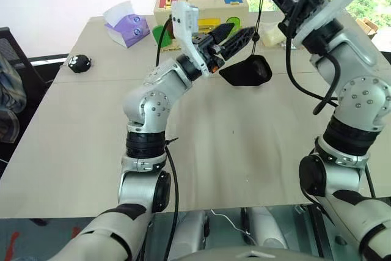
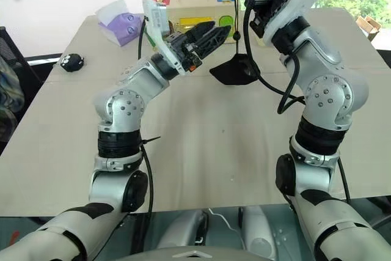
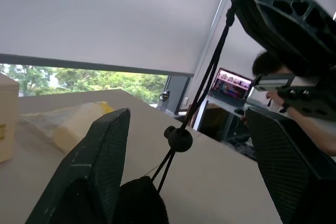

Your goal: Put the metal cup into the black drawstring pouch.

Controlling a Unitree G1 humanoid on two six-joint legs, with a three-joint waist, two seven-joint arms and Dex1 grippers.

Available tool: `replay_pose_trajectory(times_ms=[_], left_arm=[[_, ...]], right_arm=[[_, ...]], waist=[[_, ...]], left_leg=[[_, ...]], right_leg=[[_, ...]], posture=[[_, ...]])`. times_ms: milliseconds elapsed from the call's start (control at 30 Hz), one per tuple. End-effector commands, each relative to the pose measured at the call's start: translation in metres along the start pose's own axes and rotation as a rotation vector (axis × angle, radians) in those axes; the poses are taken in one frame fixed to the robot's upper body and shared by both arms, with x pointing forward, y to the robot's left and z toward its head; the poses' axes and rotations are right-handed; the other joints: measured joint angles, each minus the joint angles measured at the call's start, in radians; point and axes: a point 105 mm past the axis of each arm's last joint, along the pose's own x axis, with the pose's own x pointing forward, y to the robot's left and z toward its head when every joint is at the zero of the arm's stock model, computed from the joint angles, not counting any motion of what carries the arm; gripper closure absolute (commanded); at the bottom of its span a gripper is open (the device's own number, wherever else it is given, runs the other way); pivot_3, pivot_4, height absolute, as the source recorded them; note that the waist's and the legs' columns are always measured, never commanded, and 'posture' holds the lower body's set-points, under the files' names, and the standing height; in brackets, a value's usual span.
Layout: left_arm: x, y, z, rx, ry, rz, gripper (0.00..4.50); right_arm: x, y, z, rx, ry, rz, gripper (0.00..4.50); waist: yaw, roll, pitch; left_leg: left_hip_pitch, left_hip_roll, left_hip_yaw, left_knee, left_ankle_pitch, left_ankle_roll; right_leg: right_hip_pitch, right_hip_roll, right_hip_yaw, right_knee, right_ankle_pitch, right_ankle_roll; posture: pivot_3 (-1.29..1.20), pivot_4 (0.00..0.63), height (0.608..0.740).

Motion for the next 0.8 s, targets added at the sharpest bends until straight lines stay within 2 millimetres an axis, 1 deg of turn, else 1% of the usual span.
replay_pose_trajectory(times_ms=[33, 100, 167, 267, 400, 433, 467, 500, 567, 633, 700, 800], left_arm=[[0.002, 0.003, 0.006, 0.088, -0.022, -0.003, 0.92], [0.006, -0.001, 0.003, 0.168, -0.004, -0.04, 0.92], [0.009, -0.002, 0.002, 0.189, -0.006, -0.055, 0.92], [0.012, -0.003, 0.004, 0.184, -0.032, -0.062, 0.92], [0.014, -0.005, 0.008, 0.119, -0.069, -0.082, 0.92], [0.014, -0.006, 0.007, 0.116, -0.068, -0.094, 1.29], [0.014, -0.008, 0.007, 0.106, -0.067, -0.106, 1.42], [0.013, -0.009, 0.006, 0.103, -0.066, -0.114, 1.64], [0.013, -0.01, 0.006, 0.101, -0.068, -0.122, 2.57], [0.013, -0.011, 0.007, 0.093, -0.071, -0.129, 3.3], [0.013, -0.011, 0.006, 0.086, -0.068, -0.131, 4.27], [0.011, -0.008, -0.008, 0.095, -0.016, -0.124, 4.29]], right_arm=[[0.005, 0.022, 0.017, -0.025, -0.046, 0.082, 4.5], [0.005, 0.026, 0.016, -0.024, -0.04, 0.1, 4.5], [0.005, 0.029, 0.016, -0.018, -0.039, 0.107, 4.5], [0.005, 0.033, 0.013, -0.013, -0.031, 0.12, 4.5], [0.005, 0.036, 0.008, -0.001, -0.016, 0.131, 4.5], [0.005, 0.037, 0.007, 0.001, -0.014, 0.132, 4.5], [0.005, 0.037, 0.006, 0.002, -0.012, 0.132, 4.5], [0.005, 0.038, 0.006, 0.003, -0.011, 0.132, 4.5], [0.005, 0.038, 0.006, 0.003, -0.011, 0.132, 4.5], [0.005, 0.038, 0.005, 0.005, -0.011, 0.128, 4.5], [0.006, 0.039, 0.005, 0.006, -0.011, 0.124, 4.5], [0.007, 0.036, 0.008, 0.012, -0.03, 0.1, 4.5]], waist=[[0.0, 0.0, 0.0], [0.001, 0.0, 0.0], [0.002, 0.0, 0.0], [0.002, 0.0, 0.0], [0.002, 0.0, 0.0], [0.001, 0.0, 0.0], [0.0, 0.0, 0.0], [-0.001, 0.0, 0.0], [0.0, 0.0, 0.0], [0.0, 0.0, 0.0], [0.0, 0.0, 0.0], [0.0, 0.0, 0.0]], left_leg=[[0.0, 0.0, 0.0, 0.0, 0.0, 0.0], [0.0, 0.0, 0.0, 0.0, 0.0, 0.0], [0.0, 0.0, 0.0, 0.0, 0.0, 0.0], [-0.001, 0.0, 0.0, 0.0, 0.0, 0.0], [-0.001, 0.0, -0.001, 0.0, 0.0, 0.0], [-0.001, 0.0, -0.001, 0.0, 0.0, 0.0], [-0.001, 0.0, -0.001, 0.0, 0.0, 0.0], [-0.001, 0.0, -0.001, 0.0, 0.0, 0.0], [-0.001, 0.0, -0.001, 0.0, 0.0, 0.0], [-0.001, 0.0, -0.001, 0.0, 0.0, 0.0], [-0.001, 0.0, -0.001, 0.0, 0.0, 0.0], [-0.001, 0.0, -0.001, 0.0, 0.0, 0.0]], right_leg=[[0.0, 0.0, 0.0, 0.0, 0.0, 0.0], [0.0, 0.0, 0.0, 0.0, 0.0, 0.0], [0.0, 0.0, -0.001, -0.001, 0.0, 0.0], [0.0, 0.0, -0.001, -0.001, 0.0, 0.0], [0.0, 0.0, -0.001, -0.001, 0.0, 0.0], [0.0, 0.0, -0.001, -0.001, 0.0, 0.0], [0.0, 0.0, -0.001, 0.0, 0.0, 0.0], [0.0, 0.0, -0.001, 0.0, 0.0, 0.0], [0.0, 0.0, -0.001, 0.0, 0.0, 0.0], [0.0, 0.0, -0.001, 0.0, 0.0, 0.0], [0.0, 0.0, -0.001, 0.0, 0.0, 0.0], [0.0, 0.0, -0.001, 0.0, 0.0, 0.0]], posture=[[0.0, 0.15, 0.71], [0.0, 0.15, 0.71], [0.0, 0.15, 0.71], [0.0, 0.15, 0.71], [0.0, 0.15, 0.71], [0.0, 0.15, 0.71], [0.0, 0.15, 0.71], [0.0, 0.15, 0.71], [0.0, 0.15, 0.71], [0.0, 0.15, 0.71], [0.0, 0.15, 0.71], [0.0, 0.15, 0.71]])
